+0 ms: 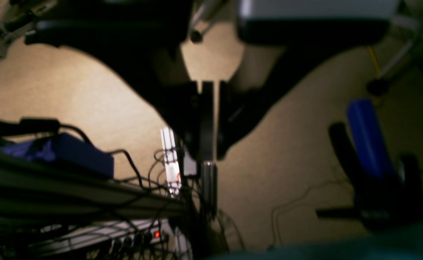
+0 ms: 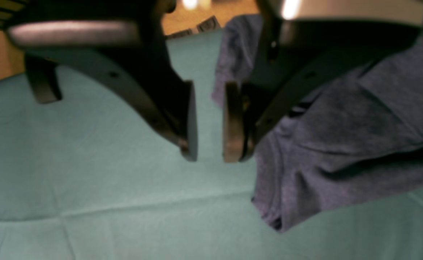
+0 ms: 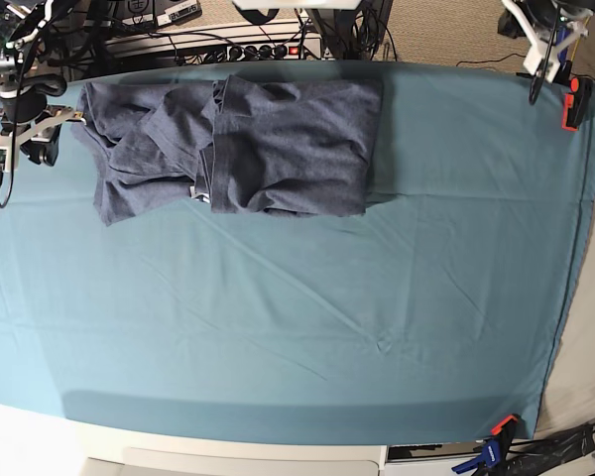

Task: Fold the T-shirt properly
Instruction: 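Move the right gripper to the shirt's end beside it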

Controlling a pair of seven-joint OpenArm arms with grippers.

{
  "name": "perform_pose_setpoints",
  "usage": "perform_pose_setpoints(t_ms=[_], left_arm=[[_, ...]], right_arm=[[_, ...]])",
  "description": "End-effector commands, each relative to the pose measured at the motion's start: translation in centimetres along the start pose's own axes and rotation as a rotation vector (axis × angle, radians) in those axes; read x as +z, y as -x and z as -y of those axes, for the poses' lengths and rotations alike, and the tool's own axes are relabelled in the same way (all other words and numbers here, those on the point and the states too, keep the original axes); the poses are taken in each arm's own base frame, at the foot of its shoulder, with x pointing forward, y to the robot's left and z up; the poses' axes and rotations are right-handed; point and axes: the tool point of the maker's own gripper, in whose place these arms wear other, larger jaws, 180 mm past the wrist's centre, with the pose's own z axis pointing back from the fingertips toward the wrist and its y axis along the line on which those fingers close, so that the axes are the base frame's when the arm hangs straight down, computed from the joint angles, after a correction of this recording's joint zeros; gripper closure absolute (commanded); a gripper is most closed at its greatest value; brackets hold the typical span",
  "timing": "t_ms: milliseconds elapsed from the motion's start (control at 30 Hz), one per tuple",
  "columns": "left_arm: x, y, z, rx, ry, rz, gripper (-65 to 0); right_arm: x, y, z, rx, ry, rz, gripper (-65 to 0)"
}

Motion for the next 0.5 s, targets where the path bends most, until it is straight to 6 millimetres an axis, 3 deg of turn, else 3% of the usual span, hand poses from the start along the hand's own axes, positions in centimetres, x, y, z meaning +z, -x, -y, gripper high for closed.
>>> perform_pose_setpoints(t_ms=[0, 100, 167, 300, 467], left_arm=[[0.4, 0.3, 0.1, -0.006, 0.002, -0.002, 0.0], [0.3, 0.7, 0.0, 0.003, 0.003, -0.011, 0.0], [0.3, 0.7, 0.0, 0.006, 0.004, -0.007, 0.0], [0.3, 0.7, -0.1, 0.005, 0.003, -0.007, 0.0], [0.3, 0.7, 0.0, 0.006, 0.004, -0.007, 0.0]], right_arm=[[0.1, -0.8, 1.0, 0.032, 0.024, 0.018, -13.7], [-0.7, 0.3, 2.3, 0.025, 0.031, -0.023, -28.8], [-1.5, 1.2, 2.9, -0.017, 0.020, -0.048, -35.1], [-3.7, 3.0, 2.5, -0.184, -0.067, -0.102, -37.1], [-5.9, 3.1, -0.7, -0.380, -0.277, -0.116, -39.5]])
